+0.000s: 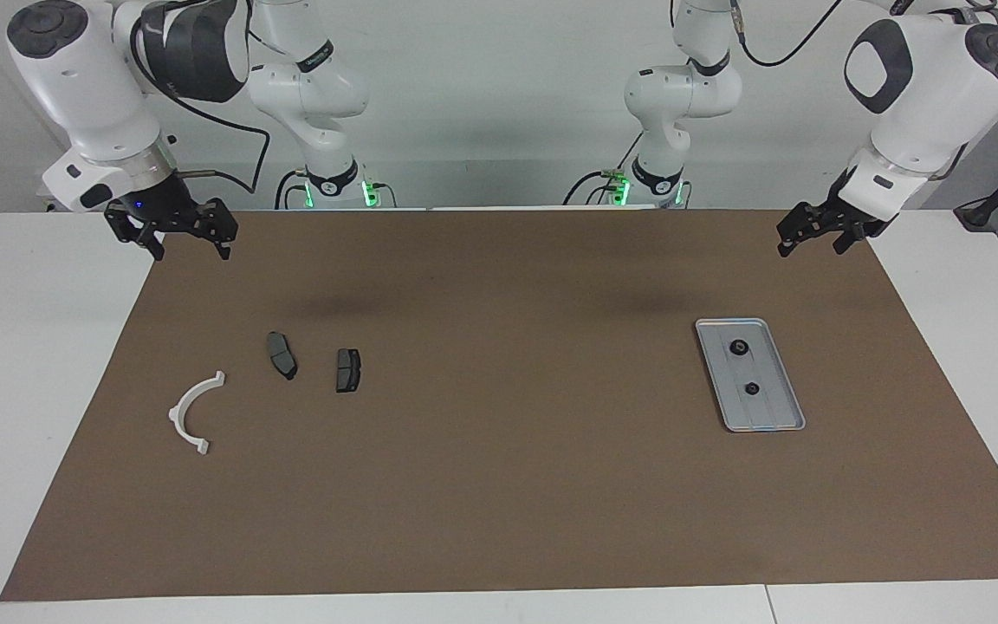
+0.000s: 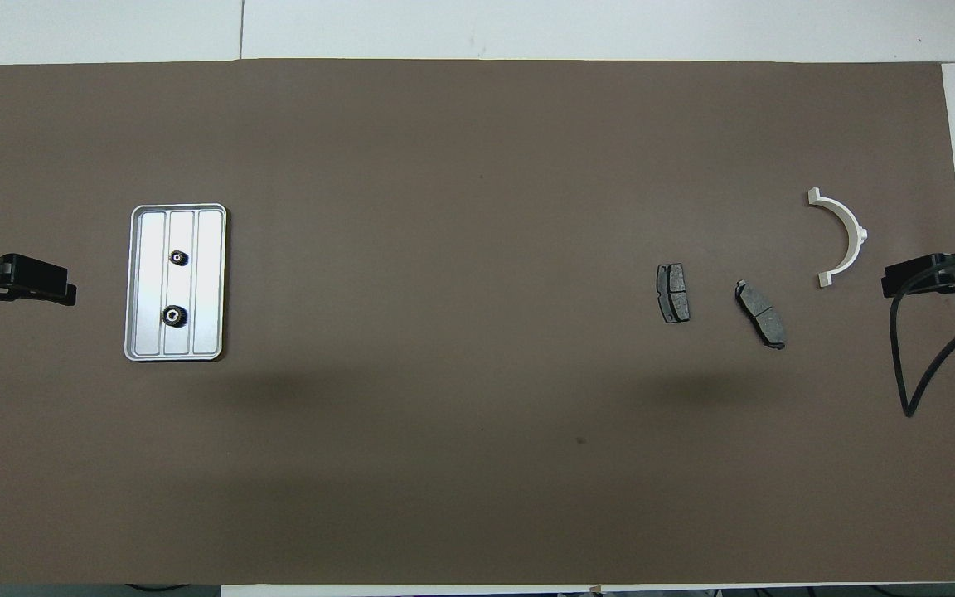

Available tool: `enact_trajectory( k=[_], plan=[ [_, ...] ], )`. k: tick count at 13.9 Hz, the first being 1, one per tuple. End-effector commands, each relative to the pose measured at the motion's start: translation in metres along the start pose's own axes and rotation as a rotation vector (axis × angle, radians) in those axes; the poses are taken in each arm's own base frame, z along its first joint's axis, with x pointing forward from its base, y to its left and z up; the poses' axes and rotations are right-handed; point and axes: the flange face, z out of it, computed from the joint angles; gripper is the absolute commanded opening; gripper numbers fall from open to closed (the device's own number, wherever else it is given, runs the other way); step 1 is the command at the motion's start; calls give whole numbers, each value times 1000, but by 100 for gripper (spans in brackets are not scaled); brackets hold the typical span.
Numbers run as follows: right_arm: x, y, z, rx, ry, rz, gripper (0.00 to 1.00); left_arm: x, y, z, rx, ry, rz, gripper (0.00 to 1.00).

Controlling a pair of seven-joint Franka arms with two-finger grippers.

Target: Pick bearing gear from pile to tray

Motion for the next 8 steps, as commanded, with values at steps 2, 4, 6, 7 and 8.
enact_trajectory(
  k=[2, 4, 6, 7, 8],
  plan=[
    [-9, -3, -2, 3, 24, -8, 100, 21, 5, -13, 14, -12, 12, 100],
    [-9, -2, -1, 5, 19, -3, 100, 18, 6, -18, 12, 1, 12, 100],
    [-9, 0, -2, 5, 21, 0, 100, 17, 7, -20, 12, 8, 17, 100],
    [-9, -1, -2, 5, 21, 2, 100, 18, 8, -21, 13, 11, 17, 100],
    [-9, -1, -2, 5, 19, 3, 100, 18, 11, -21, 13, 11, 20, 100]
  ],
)
